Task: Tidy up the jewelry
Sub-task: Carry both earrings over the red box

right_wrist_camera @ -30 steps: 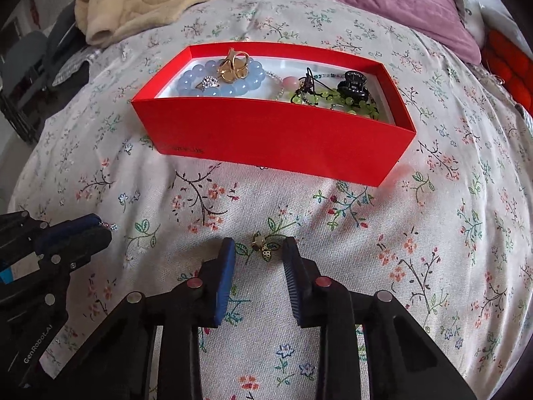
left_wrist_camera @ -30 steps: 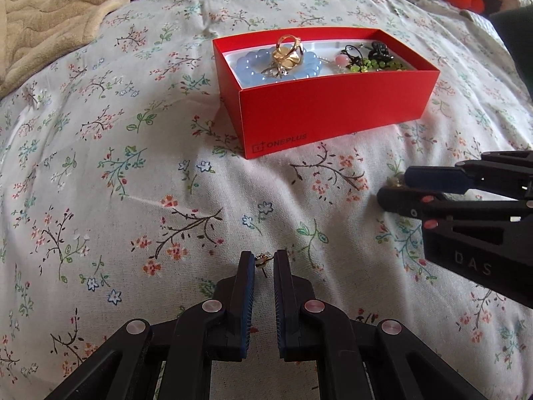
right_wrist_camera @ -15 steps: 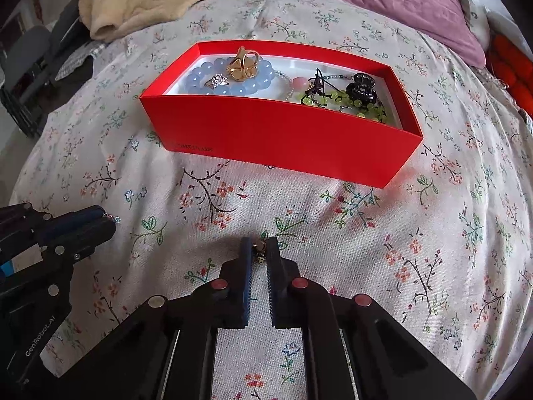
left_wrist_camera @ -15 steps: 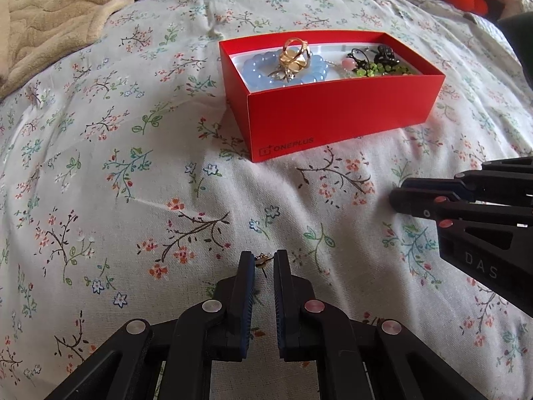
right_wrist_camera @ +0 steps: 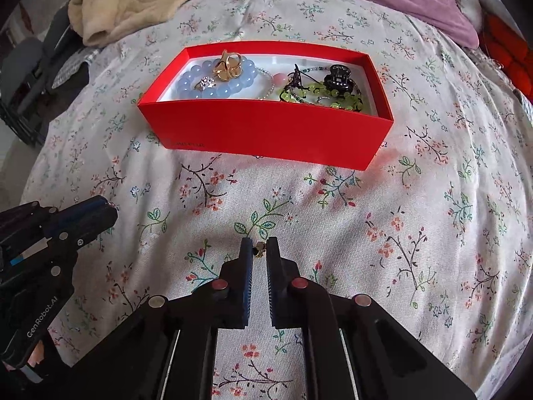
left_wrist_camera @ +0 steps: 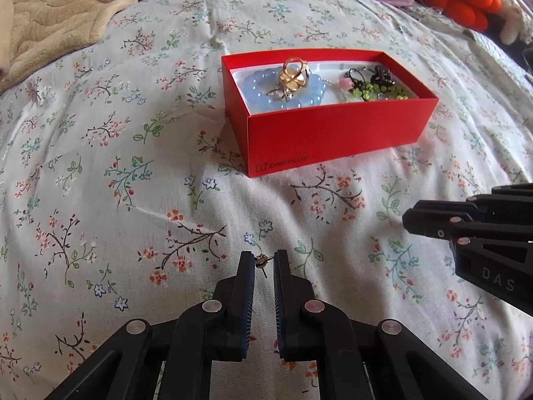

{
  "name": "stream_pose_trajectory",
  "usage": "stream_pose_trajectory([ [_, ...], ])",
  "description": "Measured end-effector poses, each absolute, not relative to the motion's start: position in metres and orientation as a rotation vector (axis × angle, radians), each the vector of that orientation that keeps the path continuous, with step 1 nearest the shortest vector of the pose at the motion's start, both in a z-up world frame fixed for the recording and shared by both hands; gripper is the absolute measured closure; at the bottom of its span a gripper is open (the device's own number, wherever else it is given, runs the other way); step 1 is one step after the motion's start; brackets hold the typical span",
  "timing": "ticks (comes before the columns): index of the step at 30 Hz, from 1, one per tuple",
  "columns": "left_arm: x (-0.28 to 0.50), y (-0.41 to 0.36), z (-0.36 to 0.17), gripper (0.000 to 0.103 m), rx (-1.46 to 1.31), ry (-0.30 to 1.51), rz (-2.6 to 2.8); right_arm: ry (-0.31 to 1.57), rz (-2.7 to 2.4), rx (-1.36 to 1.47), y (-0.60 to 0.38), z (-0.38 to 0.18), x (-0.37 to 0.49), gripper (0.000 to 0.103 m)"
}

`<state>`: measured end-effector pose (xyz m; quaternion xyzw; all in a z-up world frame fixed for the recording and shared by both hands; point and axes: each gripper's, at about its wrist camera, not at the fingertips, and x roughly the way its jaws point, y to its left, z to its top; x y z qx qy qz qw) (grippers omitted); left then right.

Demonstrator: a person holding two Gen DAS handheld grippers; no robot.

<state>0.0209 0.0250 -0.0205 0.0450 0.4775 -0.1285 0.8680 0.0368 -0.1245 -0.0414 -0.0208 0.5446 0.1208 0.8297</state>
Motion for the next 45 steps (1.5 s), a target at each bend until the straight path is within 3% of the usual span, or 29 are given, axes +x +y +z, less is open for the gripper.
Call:
stream_pose_trajectory([
  [25,0.049,0.002,0.034,0.097,-0.032,0.93,-0.295,1.035,0.25,0.056,-0.154,0.031,0.051,0.095],
  [45,0.111,-0.019,0.015,0.097,-0.111,0.944,-0.247,1.023,0.219,0.115,-0.164,0.02,0.103,0.094],
])
